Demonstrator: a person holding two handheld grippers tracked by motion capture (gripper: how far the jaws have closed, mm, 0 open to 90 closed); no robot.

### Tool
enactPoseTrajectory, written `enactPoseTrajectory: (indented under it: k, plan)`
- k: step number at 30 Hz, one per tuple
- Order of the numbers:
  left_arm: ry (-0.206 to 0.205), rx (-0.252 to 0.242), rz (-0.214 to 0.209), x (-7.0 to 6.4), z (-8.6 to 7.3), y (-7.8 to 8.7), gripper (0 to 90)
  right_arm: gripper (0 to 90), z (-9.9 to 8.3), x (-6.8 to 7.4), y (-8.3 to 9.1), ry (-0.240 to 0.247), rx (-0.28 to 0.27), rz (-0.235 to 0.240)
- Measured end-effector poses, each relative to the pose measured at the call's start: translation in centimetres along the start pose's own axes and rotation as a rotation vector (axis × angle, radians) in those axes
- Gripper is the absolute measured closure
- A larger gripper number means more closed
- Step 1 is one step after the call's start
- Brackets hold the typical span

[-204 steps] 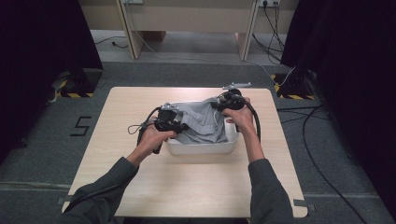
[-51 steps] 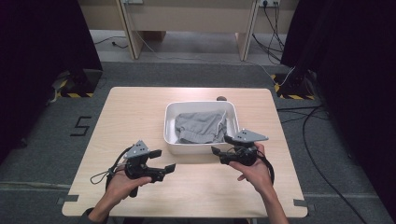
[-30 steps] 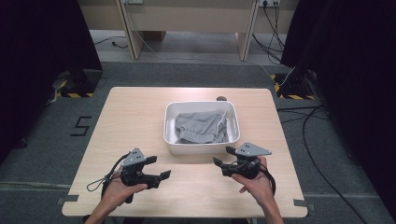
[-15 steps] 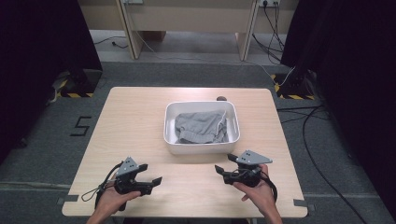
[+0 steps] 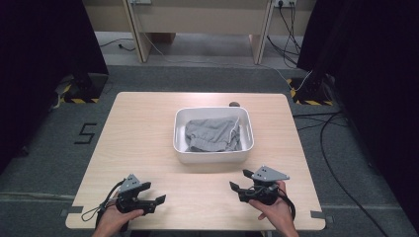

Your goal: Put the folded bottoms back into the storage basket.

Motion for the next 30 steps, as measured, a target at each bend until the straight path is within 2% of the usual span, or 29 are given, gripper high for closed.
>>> enactPoseTrajectory:
  k: [3, 4, 7, 10, 13, 16, 21, 24, 30]
  plan:
    - [-0.011, 0.01, 0.012, 0.0, -0.4, 0.1, 17.7, 33.1, -0.9, 0.0, 0.0, -0.009, 0.009, -0.003]
    - [-0.009, 0.015, 0.009, 0.0, -0.6, 0.1, 17.7, 33.1, -1.1, -0.1, 0.1, 0.001, 0.014, -0.007]
    - [-0.01, 0.017, 0.0, -0.1, -1.0, 0.1, 17.6, 33.0, -1.9, -0.2, 0.1, -0.015, 0.03, -0.009]
    - [-0.023, 0.022, 0.009, -0.1, -1.3, 0.1, 17.3, 32.7, -2.5, -0.2, 0.1, -0.02, 0.041, -0.008]
    - [-0.016, 0.022, 0.006, -0.2, -1.6, 0.2, 16.8, 31.7, -3.1, -0.3, 0.0, -0.009, 0.059, -0.022]
    - [-0.02, 0.026, 0.02, -0.2, -2.0, 0.3, 16.5, 30.8, -3.8, -0.4, -0.1, -0.02, 0.073, -0.028]
    - [-0.048, 0.014, 0.051, -0.2, -2.6, 0.6, 16.4, 30.4, -4.7, -0.5, -0.1, -0.018, 0.092, -0.045]
    - [-0.062, -0.002, 0.065, -0.3, -3.0, 0.7, 15.9, 30.2, -5.2, -0.7, 0.0, -0.009, 0.11, -0.073]
    - [-0.074, -0.022, 0.058, -0.9, -3.6, 0.9, 14.7, 30.1, -5.9, -0.6, 0.1, 0.016, 0.135, -0.099]
Point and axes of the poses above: each handheld gripper's, and its own axes: y roughly backward along the jaws, z roughly out of its top, x roughly to its left, the point moved 3 cm from there along -y, roughly forward along the jaws, and after that the axes turned 3 degrees about y, right-handed, at the moved point
